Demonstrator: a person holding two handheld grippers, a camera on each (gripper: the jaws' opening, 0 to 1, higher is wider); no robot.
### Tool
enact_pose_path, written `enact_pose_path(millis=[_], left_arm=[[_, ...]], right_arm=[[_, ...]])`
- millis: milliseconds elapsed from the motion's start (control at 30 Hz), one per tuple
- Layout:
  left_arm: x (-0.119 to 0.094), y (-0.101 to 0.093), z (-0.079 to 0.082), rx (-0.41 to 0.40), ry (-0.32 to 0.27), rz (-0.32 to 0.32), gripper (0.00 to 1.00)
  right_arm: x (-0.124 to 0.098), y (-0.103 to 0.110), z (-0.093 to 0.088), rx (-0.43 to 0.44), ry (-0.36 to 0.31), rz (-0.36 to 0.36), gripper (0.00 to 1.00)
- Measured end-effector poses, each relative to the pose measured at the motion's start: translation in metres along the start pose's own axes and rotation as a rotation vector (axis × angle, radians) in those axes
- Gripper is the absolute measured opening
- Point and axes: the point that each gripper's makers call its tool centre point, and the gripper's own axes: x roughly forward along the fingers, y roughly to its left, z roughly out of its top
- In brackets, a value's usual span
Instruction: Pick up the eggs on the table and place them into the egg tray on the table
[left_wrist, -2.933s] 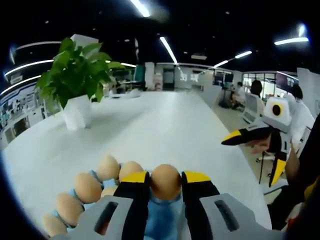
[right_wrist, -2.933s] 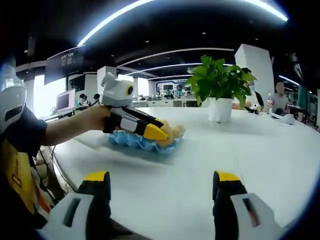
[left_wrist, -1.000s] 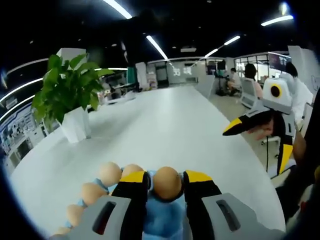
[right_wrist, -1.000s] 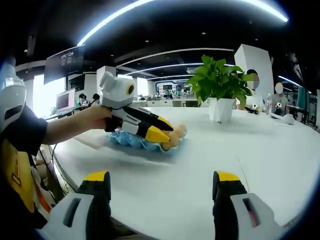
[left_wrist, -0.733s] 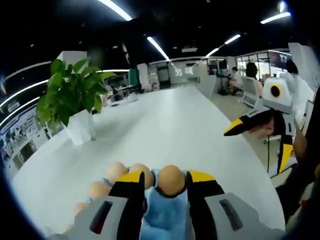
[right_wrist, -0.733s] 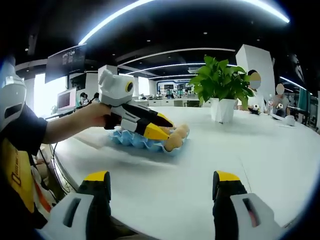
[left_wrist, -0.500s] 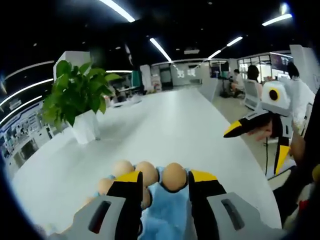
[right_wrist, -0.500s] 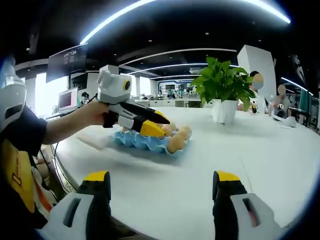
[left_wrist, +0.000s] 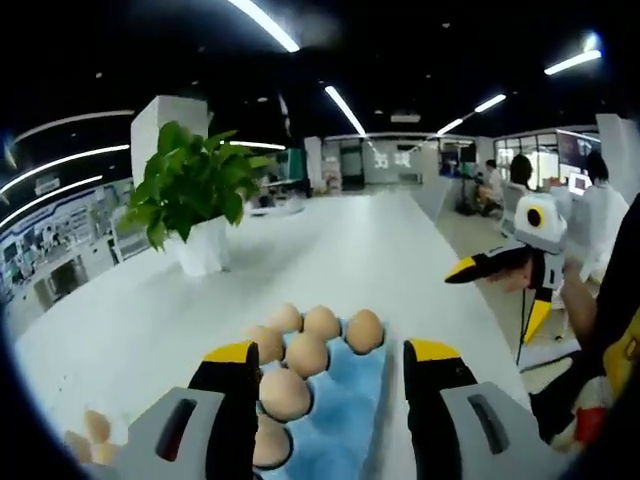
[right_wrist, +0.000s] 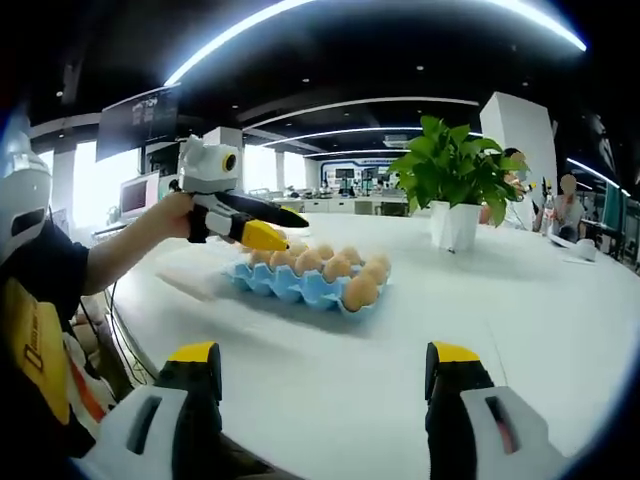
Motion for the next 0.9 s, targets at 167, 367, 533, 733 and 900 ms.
enact_pose_path(millis=[167, 367, 533, 733, 900], left_arm=[[-0.052, 0.012, -0.01, -0.073, -0.02, 0.05, 0.69], [-0.099, 0.017, -0.02, -0.107, -0.025, 0.117, 0.77], [-0.11, 0.022, -0.027, -0.131, -0.006, 0.158, 0.87], [-0.134, 0.032, -0.039, -0.167, -0.011, 0.217, 0.9], [-0.154, 0.038, -0.046, -0.18, -0.017, 0.278, 0.92]], right_arm=[[0.003, 0.008, 0.001, -0.014, 0.005, 0.018, 0.88], [0.007, 0.01, 0.005, -0.019, 0.005, 0.029, 0.88], [0.01, 0.011, 0.005, -0.021, 0.009, 0.035, 0.88], [0.013, 0.013, 0.004, -0.023, 0.013, 0.047, 0.87], [0.016, 0.013, 0.004, -0.024, 0.018, 0.052, 0.87]])
